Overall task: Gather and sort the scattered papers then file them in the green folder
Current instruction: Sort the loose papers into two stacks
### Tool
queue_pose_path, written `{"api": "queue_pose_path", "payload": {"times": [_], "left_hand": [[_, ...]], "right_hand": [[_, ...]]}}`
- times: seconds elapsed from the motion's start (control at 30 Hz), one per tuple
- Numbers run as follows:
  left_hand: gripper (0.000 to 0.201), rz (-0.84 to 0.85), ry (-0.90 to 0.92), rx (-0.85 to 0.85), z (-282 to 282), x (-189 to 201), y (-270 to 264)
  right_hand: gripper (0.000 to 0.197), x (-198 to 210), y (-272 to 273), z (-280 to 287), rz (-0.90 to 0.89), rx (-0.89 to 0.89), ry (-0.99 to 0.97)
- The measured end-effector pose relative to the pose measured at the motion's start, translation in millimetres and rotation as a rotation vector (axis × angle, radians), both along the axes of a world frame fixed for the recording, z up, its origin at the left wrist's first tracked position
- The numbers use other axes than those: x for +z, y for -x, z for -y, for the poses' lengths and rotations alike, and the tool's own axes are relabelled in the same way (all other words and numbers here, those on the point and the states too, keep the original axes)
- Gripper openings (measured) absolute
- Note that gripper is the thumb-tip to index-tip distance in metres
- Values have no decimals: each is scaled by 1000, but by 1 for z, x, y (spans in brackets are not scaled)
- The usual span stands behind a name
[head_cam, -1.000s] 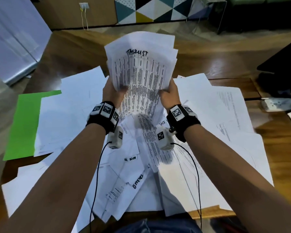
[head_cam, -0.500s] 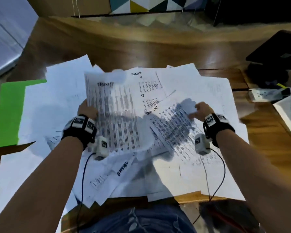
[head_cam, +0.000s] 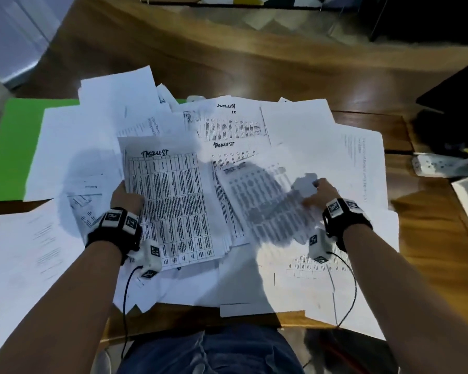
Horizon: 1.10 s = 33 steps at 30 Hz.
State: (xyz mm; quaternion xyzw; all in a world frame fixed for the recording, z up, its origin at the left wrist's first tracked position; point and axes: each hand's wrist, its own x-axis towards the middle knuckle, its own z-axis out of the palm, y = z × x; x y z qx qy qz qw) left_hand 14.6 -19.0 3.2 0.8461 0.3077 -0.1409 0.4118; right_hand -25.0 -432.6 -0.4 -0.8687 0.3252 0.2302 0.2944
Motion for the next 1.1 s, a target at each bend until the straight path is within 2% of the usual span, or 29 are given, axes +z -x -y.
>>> {"api": "queue_pose_path", "payload": {"times": [0.07,0.13,0.23,0.37,0.47,0.53,0.63,0.73,0.8,0.87,0.97,1.0,1.1], "left_hand": [[48,9,25,47,-6,4,0],[48,7,31,86,-15,9,0],[47,23,53,121,-28,14,-4],[50,-6,54,104,-39,19,-7],[50,-27,71,84,-49,17,-13],[47,-26,82,76,-53,15,-15],[49,-23,88,50,-56,17,-18],[57,-52,107,36,-59,18,-21],[54,-55,98,25,-61,18,-20],[51,-53,92,25,-62,19,-17],[53,-48,111,45,-63,20,-16],[53,-46,127,54,-62,21,-17],[50,-33,151,45,-60,23,-24]], "right_hand": [[59,-1,-3,-18,80,4,-69],[62,-3,-8,-40,59,24,-80],[86,-3,-17,-73,-36,-14,25],[125,-1,-12,-98,-258,-101,202],[132,-7,-5,-104,-262,-144,199],[129,-5,-1,-111,-244,-147,150],[124,-9,5,-124,-153,-275,15],[114,-14,11,-134,-91,-274,16],[91,-14,14,-139,-58,-242,4],[65,-10,16,-142,-23,-209,-92],[28,-1,16,-138,60,-164,-166],[25,2,15,-133,112,-170,-183],[50,9,8,-109,244,-264,-169]]}}
